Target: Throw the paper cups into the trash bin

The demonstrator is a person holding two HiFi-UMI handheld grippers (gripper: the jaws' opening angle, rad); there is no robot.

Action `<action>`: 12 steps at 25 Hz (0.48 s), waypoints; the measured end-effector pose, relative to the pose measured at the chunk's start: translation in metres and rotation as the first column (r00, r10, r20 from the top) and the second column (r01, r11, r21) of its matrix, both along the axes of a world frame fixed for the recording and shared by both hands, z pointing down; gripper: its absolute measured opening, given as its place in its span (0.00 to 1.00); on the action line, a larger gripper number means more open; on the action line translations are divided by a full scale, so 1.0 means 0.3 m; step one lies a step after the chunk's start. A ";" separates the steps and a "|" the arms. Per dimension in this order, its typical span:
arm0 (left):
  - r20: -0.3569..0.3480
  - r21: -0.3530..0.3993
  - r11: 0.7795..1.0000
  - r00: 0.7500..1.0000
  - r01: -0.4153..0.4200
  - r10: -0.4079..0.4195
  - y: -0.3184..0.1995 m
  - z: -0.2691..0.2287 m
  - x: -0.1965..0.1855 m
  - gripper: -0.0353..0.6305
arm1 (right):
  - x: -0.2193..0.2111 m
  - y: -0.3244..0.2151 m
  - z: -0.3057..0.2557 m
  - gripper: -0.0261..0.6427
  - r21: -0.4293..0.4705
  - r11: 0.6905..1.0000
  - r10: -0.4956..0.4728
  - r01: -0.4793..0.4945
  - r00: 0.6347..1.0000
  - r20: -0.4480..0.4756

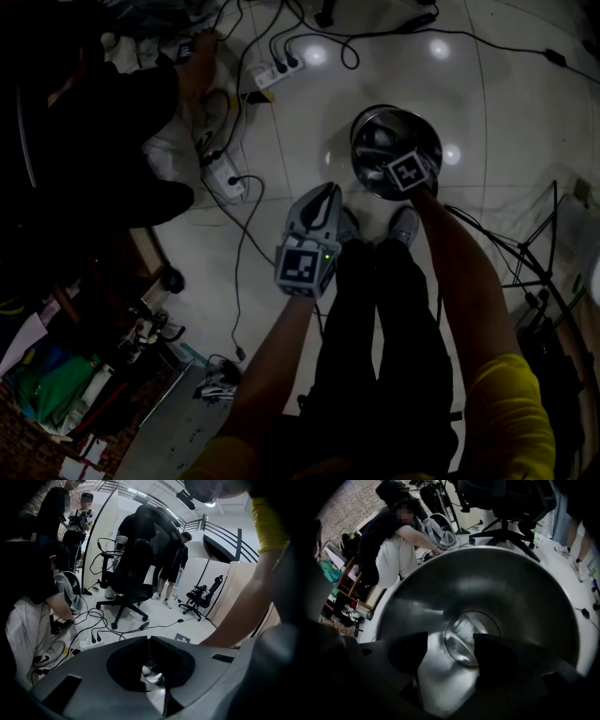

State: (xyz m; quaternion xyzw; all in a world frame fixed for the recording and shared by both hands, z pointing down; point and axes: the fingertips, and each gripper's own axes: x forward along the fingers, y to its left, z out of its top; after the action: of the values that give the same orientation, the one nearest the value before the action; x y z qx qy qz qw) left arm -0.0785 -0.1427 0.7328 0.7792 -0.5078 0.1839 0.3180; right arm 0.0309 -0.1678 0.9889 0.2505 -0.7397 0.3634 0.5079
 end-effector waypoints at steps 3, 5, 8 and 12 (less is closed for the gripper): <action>-0.014 -0.024 1.000 1.000 0.007 -0.008 0.001 0.000 -0.008 0.14 | -0.013 -0.001 -0.114 0.48 -0.004 0.996 0.093 -0.093 0.992 0.088; -0.022 -0.013 1.000 1.000 0.011 -0.012 -0.009 -0.024 -0.008 0.14 | 0.009 0.009 -0.222 0.43 0.029 0.988 0.145 -0.151 0.978 0.148; -0.040 -0.005 1.000 0.999 0.024 -0.024 -0.013 -0.089 0.007 0.14 | 0.063 -0.013 -0.510 0.31 0.174 0.941 0.218 -0.289 0.915 0.339; -0.041 -0.021 1.000 0.999 0.009 -0.010 0.005 -0.200 0.031 0.14 | 0.185 -0.017 -0.969 0.05 0.309 0.806 0.300 -0.505 0.799 0.522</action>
State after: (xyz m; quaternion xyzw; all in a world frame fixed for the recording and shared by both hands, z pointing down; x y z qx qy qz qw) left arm -0.0690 -0.1412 0.6729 0.7771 -0.5028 0.1718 0.3373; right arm 0.0864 -0.1728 0.6981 0.4216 -0.8250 0.3392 0.1629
